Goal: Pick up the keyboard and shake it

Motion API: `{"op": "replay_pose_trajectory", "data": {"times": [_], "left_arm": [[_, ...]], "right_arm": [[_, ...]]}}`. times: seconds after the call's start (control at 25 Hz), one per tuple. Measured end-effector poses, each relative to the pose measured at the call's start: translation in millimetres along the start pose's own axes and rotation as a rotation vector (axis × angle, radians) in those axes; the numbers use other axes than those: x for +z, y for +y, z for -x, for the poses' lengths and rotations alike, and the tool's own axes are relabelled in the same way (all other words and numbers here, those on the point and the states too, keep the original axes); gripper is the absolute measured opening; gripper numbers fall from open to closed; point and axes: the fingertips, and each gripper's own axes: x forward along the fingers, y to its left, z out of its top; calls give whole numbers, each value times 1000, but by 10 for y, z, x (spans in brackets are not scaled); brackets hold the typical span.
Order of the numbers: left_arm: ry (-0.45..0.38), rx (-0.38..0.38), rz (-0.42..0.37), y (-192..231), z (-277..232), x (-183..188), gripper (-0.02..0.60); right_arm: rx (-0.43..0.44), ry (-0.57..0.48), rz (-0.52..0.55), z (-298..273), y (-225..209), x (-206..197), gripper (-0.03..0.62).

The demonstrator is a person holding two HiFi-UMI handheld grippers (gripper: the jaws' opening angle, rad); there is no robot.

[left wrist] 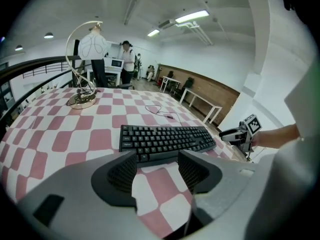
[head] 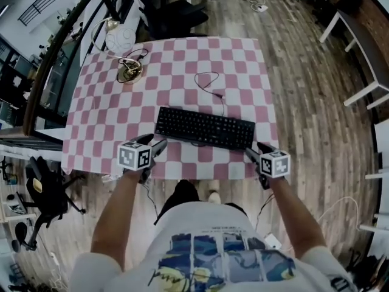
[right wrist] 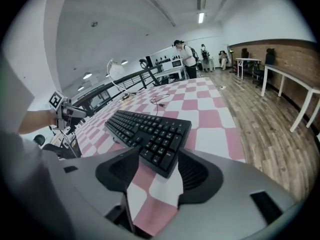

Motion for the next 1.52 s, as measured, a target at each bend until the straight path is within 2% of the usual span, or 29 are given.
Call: {"op": "replay_pose_trajectory", "data": {"times": [0.28, 0.44, 0.6, 0.96, 1.32, 1.52], "left_arm": [[117, -28, 5, 668, -619, 211, 267], [180, -67, 12, 825, -938, 203, 281], [234, -64, 39, 981, -1115, 122, 282], [259, -153, 78, 886, -1304, 72, 301], [261, -113, 155, 853, -1288, 38, 293], [210, -94, 145, 780, -1142, 22, 293]], "right_arm": [[-45, 50, -79, -473, -286, 192, 268], [-52, 88, -103, -671, -360, 194, 288], [-52, 134, -134, -812, -378, 163, 310], [-20, 165, -172, -829, -394, 124, 313], [-19, 157, -163, -793, -394, 88, 296], [-25, 112, -75, -686, -352, 194, 295]]}}
